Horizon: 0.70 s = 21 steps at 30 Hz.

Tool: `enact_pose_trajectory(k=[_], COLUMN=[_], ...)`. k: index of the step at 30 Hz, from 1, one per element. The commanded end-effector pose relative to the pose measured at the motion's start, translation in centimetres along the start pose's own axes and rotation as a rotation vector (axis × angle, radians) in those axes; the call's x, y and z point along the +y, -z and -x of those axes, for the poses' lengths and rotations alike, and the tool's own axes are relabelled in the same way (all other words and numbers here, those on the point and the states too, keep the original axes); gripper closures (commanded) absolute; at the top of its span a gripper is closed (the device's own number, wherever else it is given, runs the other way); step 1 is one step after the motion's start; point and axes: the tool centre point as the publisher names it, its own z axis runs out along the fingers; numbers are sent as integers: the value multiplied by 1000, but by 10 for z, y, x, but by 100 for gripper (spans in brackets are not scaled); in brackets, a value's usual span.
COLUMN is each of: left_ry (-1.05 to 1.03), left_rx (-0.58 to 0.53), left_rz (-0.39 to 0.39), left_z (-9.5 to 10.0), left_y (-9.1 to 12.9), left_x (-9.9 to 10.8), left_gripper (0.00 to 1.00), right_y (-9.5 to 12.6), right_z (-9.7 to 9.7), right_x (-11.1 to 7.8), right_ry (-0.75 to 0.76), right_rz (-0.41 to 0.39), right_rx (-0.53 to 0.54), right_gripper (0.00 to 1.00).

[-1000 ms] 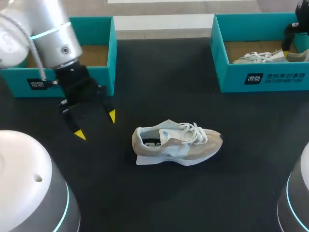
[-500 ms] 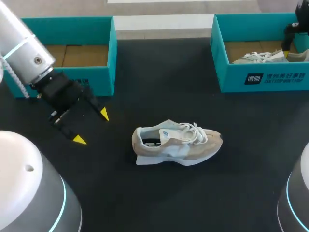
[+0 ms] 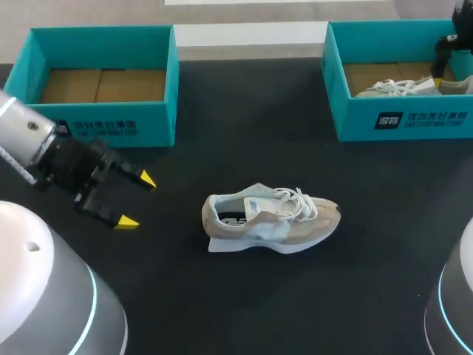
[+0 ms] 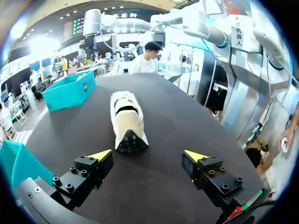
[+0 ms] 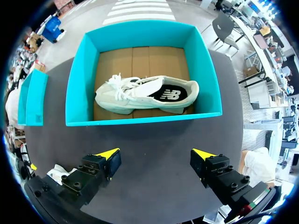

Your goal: Take the shoe out of the shoebox, open the shoe tongue, remove and reinsert the insole, then place the shoe into the shoebox

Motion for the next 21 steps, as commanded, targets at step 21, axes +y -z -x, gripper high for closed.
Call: enact_pose_trajectory(k=[21], left_ry=[46], left_rx=[-299], left_rz=[-105], left_z=[8], left_y=[-27], left_x=[5], left_gripper=[0], right_y=[0], right_z=[0], right_x=[0], right_ry=[0], right_rz=[0], right_rx=[0], right_gripper=[0])
